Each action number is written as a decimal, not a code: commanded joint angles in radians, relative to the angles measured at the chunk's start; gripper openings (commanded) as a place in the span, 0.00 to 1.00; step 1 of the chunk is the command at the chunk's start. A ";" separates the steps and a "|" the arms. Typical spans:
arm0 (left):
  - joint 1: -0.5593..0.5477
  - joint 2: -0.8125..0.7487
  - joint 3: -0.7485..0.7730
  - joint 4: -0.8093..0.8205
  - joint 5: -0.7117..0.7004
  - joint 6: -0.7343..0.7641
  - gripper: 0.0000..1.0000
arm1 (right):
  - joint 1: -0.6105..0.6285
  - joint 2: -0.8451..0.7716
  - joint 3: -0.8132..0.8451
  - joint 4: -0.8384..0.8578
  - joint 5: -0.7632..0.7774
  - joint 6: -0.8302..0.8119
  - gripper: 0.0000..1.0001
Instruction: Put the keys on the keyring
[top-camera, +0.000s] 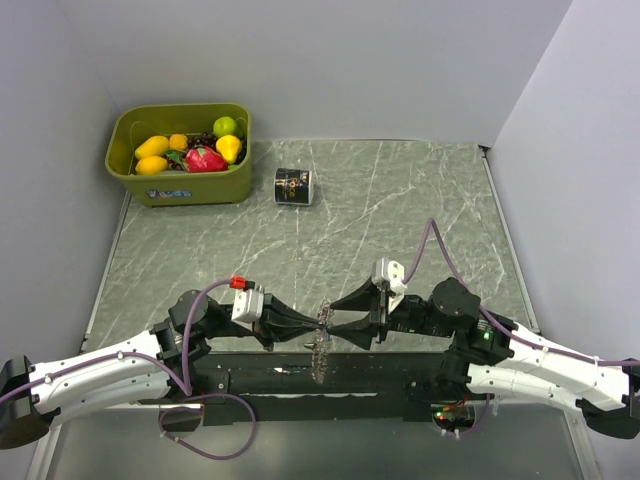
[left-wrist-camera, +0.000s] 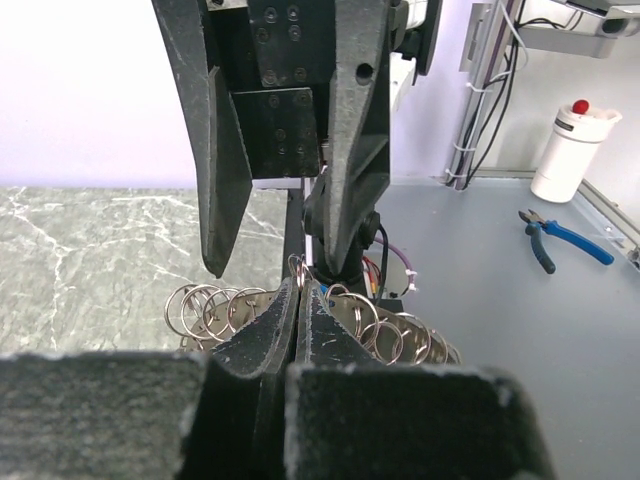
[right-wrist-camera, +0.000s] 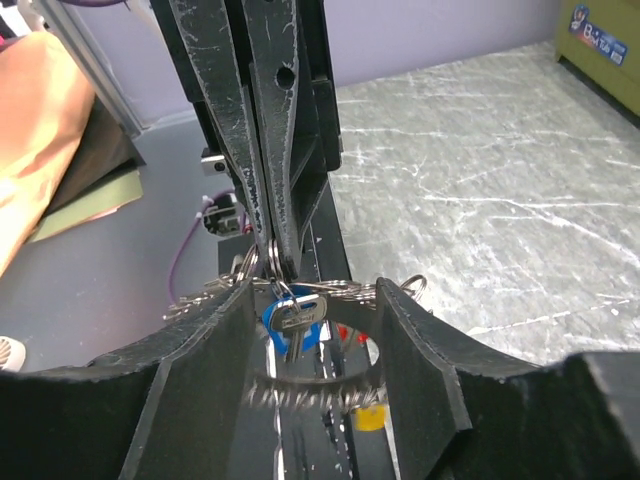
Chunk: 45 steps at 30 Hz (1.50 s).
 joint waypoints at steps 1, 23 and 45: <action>-0.003 -0.014 0.034 0.087 0.027 -0.002 0.01 | -0.004 -0.010 -0.007 0.076 -0.013 0.007 0.57; -0.003 -0.043 0.072 -0.047 0.031 0.033 0.01 | -0.005 0.073 0.043 0.038 -0.079 -0.004 0.00; -0.003 0.215 0.578 -1.084 -0.086 0.388 0.59 | -0.004 0.302 0.276 -0.334 -0.089 -0.105 0.00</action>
